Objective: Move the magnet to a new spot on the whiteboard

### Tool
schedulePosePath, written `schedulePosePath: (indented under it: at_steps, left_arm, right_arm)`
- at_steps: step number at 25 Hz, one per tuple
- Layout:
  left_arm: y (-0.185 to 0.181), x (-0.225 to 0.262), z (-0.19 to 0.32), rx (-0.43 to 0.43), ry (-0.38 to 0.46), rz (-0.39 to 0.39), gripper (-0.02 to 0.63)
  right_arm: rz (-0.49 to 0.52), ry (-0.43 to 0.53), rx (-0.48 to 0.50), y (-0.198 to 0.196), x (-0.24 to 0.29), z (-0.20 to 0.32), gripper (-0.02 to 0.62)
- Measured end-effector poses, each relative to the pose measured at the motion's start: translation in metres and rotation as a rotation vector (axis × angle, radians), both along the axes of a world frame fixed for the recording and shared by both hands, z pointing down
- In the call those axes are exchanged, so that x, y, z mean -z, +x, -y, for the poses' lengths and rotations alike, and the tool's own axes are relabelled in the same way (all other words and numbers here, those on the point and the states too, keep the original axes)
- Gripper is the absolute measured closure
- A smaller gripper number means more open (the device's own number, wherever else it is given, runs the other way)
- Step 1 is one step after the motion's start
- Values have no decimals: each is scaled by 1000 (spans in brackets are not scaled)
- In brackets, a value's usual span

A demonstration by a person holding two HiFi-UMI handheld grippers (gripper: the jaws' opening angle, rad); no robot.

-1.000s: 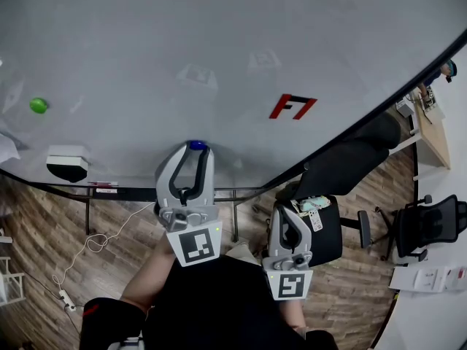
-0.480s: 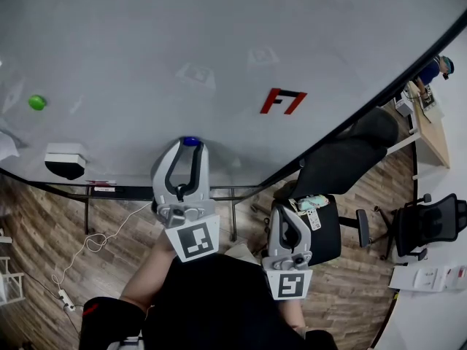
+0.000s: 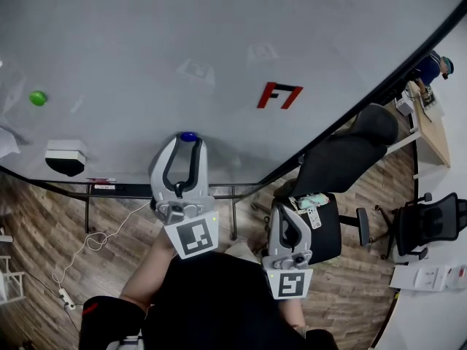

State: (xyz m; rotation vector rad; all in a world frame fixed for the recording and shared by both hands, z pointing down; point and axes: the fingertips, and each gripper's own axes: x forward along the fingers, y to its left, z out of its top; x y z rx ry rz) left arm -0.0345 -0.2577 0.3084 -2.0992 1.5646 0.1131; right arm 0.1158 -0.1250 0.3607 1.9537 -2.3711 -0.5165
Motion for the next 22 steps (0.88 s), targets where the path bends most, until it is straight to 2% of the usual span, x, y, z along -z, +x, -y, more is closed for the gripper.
schedulePosePath:
  at_steps: [11,16,20,22]
  left_arm:
    - [-1,-1,-13,-32,-21,-16,465]
    - [1,1,-25,-73,-15,-15,468]
    - [-1,2,-32,-90,-16,-13,511]
    - [-4,1,-35,-89,-16,-14,561]
  right_arm:
    - [-4,6,16,-6,1,-10,594]
    - [2,17,25,-10,4,-15,595]
    - [2,18,37,-15,5,-17,595]
    - [2,17,43,-17,4,-18,594]
